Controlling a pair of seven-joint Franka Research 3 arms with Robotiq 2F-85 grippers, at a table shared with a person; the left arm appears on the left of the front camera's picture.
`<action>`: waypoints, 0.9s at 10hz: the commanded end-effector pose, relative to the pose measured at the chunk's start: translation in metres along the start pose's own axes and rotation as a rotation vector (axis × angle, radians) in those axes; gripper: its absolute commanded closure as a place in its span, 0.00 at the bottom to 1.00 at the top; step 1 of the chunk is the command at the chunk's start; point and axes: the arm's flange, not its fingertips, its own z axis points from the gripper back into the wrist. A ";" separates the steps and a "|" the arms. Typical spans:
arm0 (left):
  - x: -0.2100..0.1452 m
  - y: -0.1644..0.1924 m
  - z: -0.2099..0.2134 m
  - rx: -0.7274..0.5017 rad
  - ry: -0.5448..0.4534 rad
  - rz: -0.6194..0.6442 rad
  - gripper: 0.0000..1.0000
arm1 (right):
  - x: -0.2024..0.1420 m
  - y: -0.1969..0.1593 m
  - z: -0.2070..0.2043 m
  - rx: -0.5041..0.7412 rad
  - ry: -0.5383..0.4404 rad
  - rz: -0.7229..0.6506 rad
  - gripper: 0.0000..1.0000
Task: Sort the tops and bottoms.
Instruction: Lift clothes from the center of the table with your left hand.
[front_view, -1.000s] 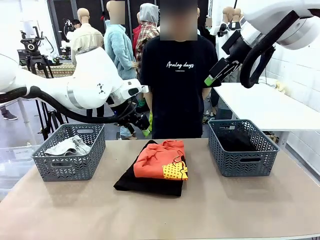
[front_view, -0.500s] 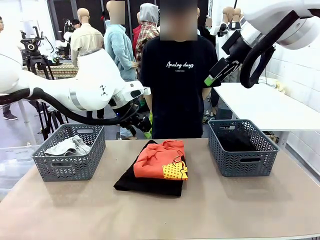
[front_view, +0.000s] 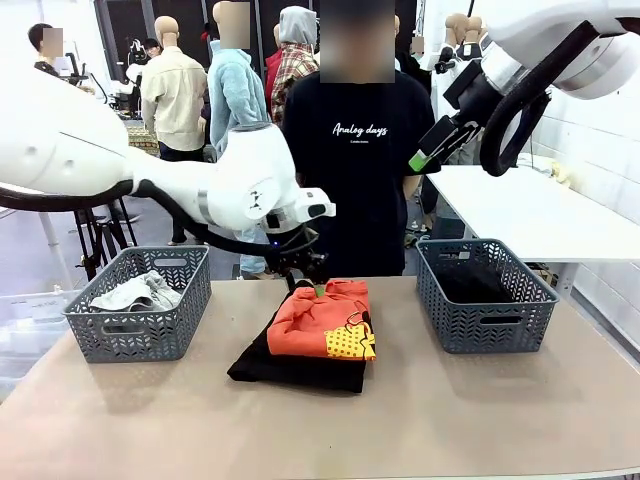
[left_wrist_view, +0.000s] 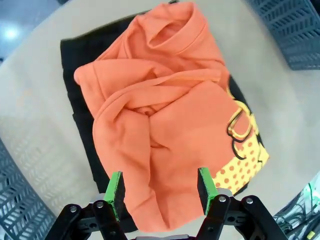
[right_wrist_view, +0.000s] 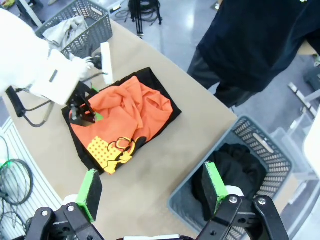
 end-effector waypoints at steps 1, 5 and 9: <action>0.029 -0.018 -0.007 0.035 0.089 0.053 0.24 | -0.001 0.000 -0.001 0.000 0.001 -0.001 0.00; 0.037 -0.023 -0.032 0.089 0.066 0.196 0.24 | -0.001 0.000 -0.001 0.000 0.001 -0.001 0.00; 0.032 -0.018 -0.047 0.036 0.109 0.275 0.24 | -0.001 0.000 -0.001 0.000 0.001 -0.001 0.00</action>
